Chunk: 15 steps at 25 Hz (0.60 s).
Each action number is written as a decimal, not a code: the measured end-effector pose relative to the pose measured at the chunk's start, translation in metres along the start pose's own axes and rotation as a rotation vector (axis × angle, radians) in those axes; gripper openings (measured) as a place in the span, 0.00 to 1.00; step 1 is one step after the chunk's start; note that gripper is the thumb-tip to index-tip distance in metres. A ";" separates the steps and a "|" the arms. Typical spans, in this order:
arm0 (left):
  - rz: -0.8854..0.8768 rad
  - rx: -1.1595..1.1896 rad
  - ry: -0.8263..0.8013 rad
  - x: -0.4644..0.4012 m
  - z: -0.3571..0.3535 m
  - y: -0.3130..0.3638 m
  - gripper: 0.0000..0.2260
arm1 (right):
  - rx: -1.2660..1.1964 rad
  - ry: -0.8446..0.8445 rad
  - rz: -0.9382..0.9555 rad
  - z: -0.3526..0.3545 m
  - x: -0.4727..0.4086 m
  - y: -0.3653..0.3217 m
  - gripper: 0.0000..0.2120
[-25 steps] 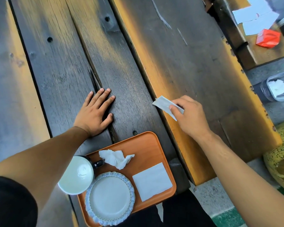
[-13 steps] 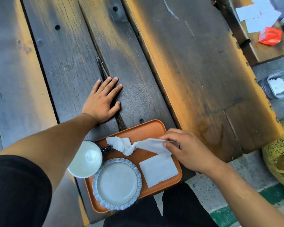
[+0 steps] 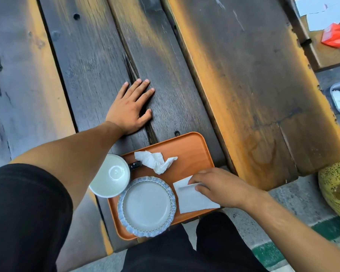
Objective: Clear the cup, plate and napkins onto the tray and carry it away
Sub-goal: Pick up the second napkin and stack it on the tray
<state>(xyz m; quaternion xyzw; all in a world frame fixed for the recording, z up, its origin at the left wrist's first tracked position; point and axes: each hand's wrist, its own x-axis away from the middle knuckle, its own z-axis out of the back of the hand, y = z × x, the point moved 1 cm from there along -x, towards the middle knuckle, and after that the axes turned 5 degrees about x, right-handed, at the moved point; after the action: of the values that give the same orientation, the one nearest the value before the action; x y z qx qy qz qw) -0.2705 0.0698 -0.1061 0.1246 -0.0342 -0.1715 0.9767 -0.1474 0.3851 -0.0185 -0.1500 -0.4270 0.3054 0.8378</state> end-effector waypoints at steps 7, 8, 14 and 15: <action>-0.002 0.001 0.006 0.000 0.001 0.000 0.30 | 0.054 0.125 -0.020 -0.006 -0.014 0.001 0.16; -0.003 0.001 0.006 0.000 0.001 0.000 0.30 | 0.064 0.142 -0.020 -0.008 -0.014 0.001 0.16; -0.005 0.006 0.008 0.001 0.001 0.000 0.30 | 0.124 0.271 -0.038 -0.016 -0.010 0.001 0.16; -0.005 0.006 0.009 0.001 0.001 0.000 0.30 | 0.115 0.293 -0.050 -0.017 -0.010 0.001 0.16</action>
<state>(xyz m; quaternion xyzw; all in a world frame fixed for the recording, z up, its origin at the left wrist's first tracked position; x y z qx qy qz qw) -0.2698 0.0695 -0.1051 0.1284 -0.0298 -0.1733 0.9760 -0.1387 0.3799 -0.0351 -0.1342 -0.2858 0.2834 0.9055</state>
